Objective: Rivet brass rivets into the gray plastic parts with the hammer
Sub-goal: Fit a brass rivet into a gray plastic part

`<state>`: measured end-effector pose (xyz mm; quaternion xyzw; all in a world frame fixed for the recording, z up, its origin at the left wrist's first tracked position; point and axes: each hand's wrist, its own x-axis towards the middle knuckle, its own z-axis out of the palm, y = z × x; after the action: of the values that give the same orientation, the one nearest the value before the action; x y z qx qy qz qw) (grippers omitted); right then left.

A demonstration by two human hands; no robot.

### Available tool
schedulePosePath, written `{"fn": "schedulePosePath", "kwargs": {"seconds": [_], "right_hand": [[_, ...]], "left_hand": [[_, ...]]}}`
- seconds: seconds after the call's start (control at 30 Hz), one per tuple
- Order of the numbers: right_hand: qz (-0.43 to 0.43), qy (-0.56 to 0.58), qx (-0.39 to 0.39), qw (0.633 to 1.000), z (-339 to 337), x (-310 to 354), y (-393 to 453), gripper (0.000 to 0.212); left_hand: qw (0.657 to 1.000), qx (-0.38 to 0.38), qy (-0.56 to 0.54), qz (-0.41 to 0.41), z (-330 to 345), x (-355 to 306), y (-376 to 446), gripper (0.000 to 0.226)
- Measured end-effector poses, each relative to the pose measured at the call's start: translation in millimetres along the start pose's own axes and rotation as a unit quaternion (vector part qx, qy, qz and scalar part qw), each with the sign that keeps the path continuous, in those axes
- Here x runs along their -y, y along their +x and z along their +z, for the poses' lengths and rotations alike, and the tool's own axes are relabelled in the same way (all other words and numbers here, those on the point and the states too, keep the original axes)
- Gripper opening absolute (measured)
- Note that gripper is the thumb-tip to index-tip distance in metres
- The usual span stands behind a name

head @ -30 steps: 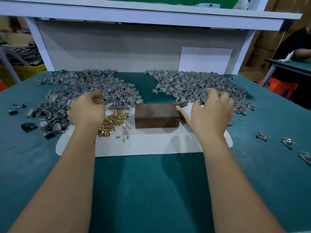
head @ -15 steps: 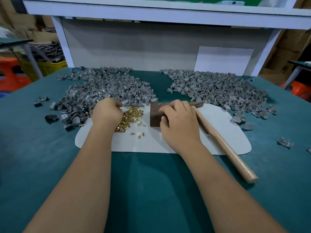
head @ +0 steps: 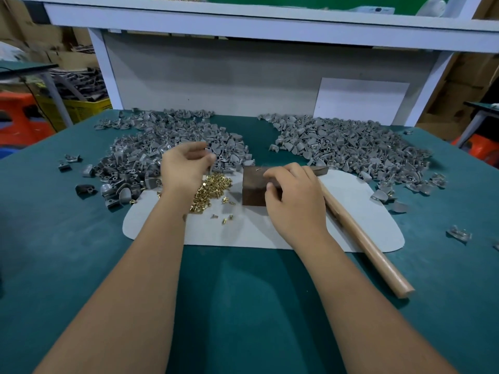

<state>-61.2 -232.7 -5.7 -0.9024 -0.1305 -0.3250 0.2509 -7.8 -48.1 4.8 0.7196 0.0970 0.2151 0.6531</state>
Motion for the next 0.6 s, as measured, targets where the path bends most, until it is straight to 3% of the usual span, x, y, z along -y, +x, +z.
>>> {"fn": "schedulePosePath", "kwargs": {"seconds": [0.1, 0.23, 0.6], "right_hand": [[-0.009, 0.052, 0.001, 0.999, 2.0, 4.5, 0.3, 0.024], [0.040, 0.155, 0.003, 0.987, 4.7, 7.0, 0.8, 0.029], [0.143, 0.290, -0.066, 0.944, -3.6, -1.6, 5.8, 0.021]], "left_hand": [[0.993, 0.076, -0.086, -0.017, 18.6, -10.3, -9.2, 0.024], [0.976, 0.165, -0.145, 0.011, 48.7, -15.7, -29.1, 0.021], [0.962, 0.210, -0.175, 0.019, 48.5, -20.1, -34.7, 0.015]]}}
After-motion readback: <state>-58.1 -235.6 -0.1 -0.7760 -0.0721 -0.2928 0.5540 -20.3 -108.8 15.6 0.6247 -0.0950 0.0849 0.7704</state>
